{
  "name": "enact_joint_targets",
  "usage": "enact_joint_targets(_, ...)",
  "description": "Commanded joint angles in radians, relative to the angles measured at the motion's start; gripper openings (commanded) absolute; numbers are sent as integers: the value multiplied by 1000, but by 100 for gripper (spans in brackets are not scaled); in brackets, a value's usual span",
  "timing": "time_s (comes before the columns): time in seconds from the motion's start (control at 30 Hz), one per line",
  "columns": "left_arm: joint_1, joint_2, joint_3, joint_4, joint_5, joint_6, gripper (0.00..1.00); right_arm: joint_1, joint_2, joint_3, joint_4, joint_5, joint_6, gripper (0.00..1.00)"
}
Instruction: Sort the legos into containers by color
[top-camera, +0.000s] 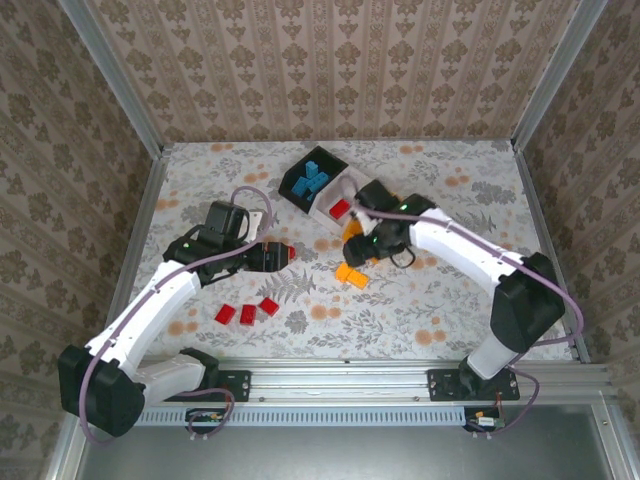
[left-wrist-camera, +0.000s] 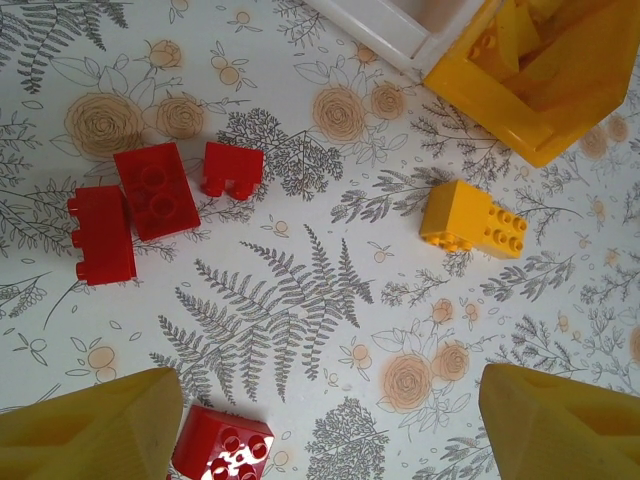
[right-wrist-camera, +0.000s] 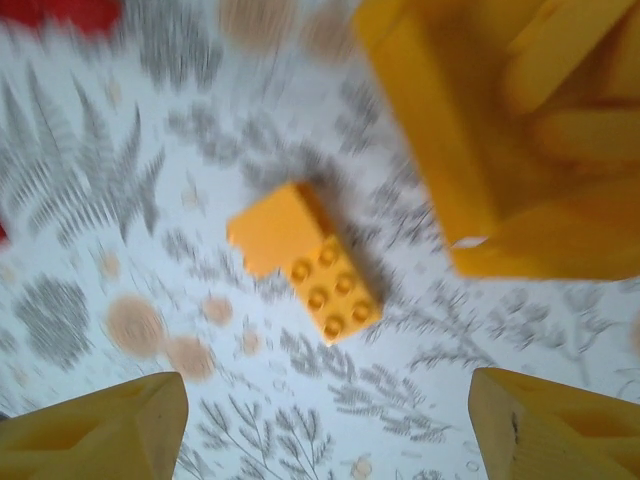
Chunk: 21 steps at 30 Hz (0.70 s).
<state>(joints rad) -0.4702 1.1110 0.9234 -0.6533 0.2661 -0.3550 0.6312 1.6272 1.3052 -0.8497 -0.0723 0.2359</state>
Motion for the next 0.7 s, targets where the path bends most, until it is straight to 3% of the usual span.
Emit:
enact_joint_targets(0.0,8,-3,-15,6,23,-20,79,66,47,-27,-25,90,-67,78)
enact_joint_targets(0.67,55,-38,-39,-14,36,-19,80,102,302,-1,54,159,-151,72)
